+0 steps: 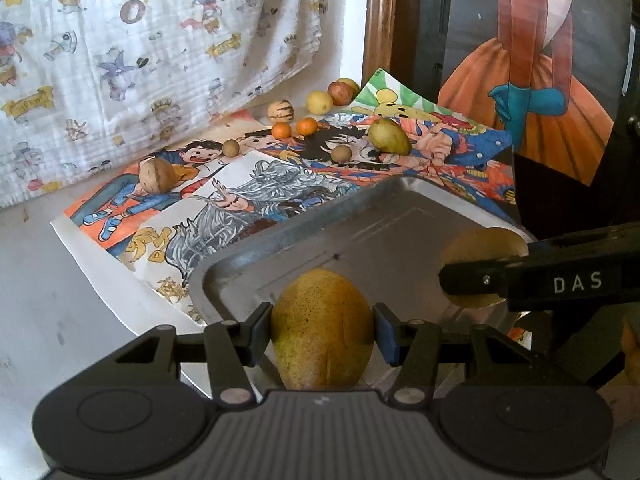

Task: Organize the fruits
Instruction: 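Carry the mango and kiwi in both grippers over the metal tray, then open both grippers to drop the mango and kiwi into the tray, then move both open grippers back toward the remaining fruits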

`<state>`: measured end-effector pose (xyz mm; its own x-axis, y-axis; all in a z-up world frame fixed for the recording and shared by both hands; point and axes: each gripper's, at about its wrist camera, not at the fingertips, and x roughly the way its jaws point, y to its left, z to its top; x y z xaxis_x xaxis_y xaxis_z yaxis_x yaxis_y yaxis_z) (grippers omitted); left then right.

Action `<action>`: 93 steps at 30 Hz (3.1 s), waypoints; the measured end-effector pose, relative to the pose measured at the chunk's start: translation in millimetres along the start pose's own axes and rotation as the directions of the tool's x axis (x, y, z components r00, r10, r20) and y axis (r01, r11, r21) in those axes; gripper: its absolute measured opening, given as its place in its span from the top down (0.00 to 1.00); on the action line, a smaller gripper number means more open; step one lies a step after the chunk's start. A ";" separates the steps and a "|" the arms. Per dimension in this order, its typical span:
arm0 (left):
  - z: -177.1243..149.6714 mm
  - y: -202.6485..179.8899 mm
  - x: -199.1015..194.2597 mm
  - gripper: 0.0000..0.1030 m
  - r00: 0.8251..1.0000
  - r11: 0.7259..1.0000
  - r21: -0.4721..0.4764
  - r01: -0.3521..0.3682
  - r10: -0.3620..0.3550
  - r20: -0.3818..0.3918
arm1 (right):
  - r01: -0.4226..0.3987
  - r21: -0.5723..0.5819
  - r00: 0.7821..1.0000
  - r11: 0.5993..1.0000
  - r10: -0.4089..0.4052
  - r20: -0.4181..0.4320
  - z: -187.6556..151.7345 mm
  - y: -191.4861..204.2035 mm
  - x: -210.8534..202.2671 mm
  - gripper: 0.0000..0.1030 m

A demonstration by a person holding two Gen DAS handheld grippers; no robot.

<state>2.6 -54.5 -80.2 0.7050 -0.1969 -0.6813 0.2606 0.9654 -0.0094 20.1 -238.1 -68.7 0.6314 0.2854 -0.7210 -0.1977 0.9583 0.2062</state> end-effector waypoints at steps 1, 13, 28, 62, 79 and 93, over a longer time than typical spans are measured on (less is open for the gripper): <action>-0.8 -1.2 1.3 0.44 1.000 1.000 0.001 0.000 0.000 0.001 | 0.002 -0.004 1.000 1.000 -0.002 0.001 -1.1 -0.4 1.1 0.40; -3.8 -6.6 15.1 0.44 1.000 1.000 0.017 -0.016 0.017 -0.015 | 0.009 -0.004 1.000 1.000 -0.009 -0.028 -6.3 -8.3 21.5 0.40; -1.4 -10.4 17.7 0.40 0.999 0.998 0.044 -0.033 0.034 -0.014 | 0.015 -0.021 1.000 1.000 -0.015 -0.021 -4.0 -5.5 23.9 0.39; 26.4 9.7 -8.0 0.01 0.995 0.998 -0.015 -0.064 0.065 0.081 | -0.041 0.037 0.992 0.998 0.037 0.118 32.7 1.2 -19.4 0.01; 85.0 67.5 -20.7 0.01 0.969 0.983 -0.119 -0.142 0.162 0.187 | -0.048 -0.024 0.974 0.999 0.052 0.221 92.6 18.0 -50.3 0.01; 117.1 100.2 15.2 0.01 0.964 0.973 -0.148 -0.179 0.203 0.172 | -0.063 -0.049 0.976 0.997 0.072 0.204 133.9 23.7 -22.2 0.01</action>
<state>116.7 19.2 -5.7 0.8461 -0.0230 -0.5326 0.0297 0.9996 0.0040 101.7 -220.0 40.8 0.7550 0.3501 -0.5545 -0.2739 0.9366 0.2185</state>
